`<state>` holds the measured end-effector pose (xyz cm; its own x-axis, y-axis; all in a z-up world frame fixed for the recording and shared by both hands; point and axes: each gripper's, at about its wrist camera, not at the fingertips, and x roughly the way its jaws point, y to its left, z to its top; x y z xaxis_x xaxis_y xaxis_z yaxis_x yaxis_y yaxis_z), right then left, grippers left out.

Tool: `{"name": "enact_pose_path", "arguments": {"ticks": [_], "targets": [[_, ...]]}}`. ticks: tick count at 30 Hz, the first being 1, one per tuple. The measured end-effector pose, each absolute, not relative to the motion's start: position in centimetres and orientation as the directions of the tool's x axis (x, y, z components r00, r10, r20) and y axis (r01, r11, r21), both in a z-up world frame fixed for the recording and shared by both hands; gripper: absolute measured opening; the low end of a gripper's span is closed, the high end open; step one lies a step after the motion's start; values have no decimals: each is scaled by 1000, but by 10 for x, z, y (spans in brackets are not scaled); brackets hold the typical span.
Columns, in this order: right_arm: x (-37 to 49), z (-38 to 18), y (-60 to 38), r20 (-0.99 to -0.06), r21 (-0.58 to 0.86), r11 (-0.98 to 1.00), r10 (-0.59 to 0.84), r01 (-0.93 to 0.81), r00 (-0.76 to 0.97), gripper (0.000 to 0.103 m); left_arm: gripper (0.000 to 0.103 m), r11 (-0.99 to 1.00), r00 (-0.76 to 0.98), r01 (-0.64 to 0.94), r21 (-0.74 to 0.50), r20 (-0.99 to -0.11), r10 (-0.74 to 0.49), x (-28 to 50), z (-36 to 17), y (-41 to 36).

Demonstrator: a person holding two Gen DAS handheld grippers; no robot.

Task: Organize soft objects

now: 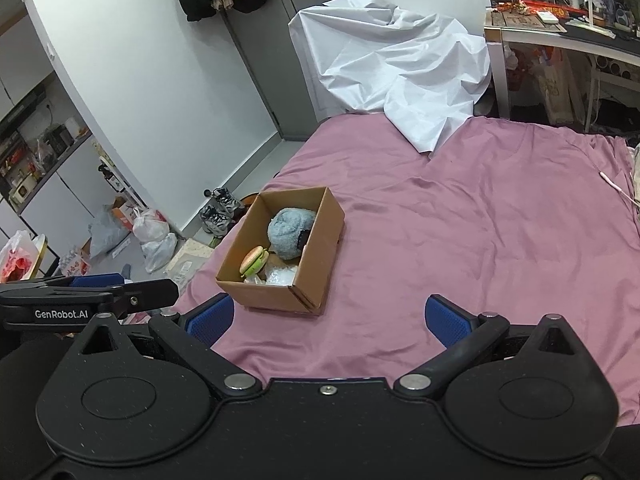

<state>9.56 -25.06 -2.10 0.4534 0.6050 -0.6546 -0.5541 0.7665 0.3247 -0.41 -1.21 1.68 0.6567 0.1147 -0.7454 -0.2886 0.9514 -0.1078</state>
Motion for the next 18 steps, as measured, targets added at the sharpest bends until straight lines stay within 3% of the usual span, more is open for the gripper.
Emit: {"name": "enact_pose_path", "arguments": {"ticks": [18], "targets": [[95, -20, -249, -657, 319, 766, 603, -558, 453, 103, 102, 952, 650, -288, -105, -752, 114, -3, 14, -12]]}}
